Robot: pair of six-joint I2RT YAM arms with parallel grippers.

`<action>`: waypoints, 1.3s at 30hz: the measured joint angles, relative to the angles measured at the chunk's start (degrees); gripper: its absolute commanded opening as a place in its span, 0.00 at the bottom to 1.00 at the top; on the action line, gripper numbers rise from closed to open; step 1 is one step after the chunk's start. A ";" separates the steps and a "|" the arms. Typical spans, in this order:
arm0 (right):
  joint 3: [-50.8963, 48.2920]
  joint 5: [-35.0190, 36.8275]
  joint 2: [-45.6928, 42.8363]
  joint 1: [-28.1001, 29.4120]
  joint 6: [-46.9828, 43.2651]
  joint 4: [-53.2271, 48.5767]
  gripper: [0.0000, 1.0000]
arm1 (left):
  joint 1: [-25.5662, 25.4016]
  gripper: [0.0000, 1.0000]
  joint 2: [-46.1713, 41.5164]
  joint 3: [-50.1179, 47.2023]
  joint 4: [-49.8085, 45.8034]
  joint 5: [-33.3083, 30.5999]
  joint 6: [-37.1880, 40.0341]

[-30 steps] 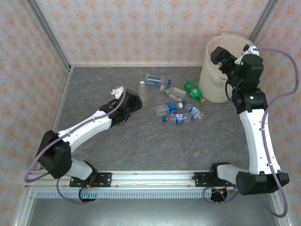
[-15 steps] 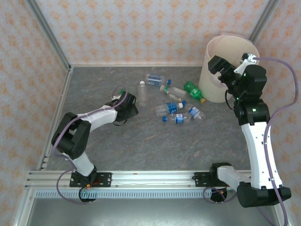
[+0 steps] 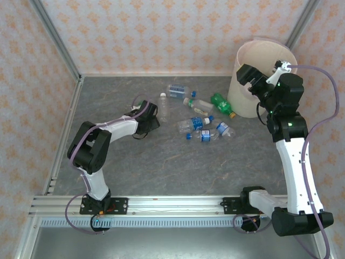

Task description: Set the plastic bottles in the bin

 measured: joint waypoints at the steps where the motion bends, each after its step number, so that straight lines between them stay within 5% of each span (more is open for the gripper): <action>1: 0.00 0.00 0.00 0.00 0.00 0.00 1.00 | 0.00 0.56 0.39 0.31 0.00 0.00 0.17; 11: 0.00 -0.68 0.02 0.00 0.00 0.02 1.00 | 0.00 0.30 1.07 0.66 0.04 0.00 1.25; 23: -1.73 -2.58 0.85 0.00 1.03 2.49 1.00 | -0.72 0.29 -8.63 -3.65 0.28 -0.70 2.60; 30: -2.62 -6.36 0.87 0.00 3.17 6.64 1.00 | -7.96 0.29 -18.64 -4.20 1.66 -5.70 6.88; 39: -3.23 -16.63 3.15 4.37 4.26 10.69 0.87 | -18.62 0.30 -27.02 -4.24 6.67 -9.33 15.82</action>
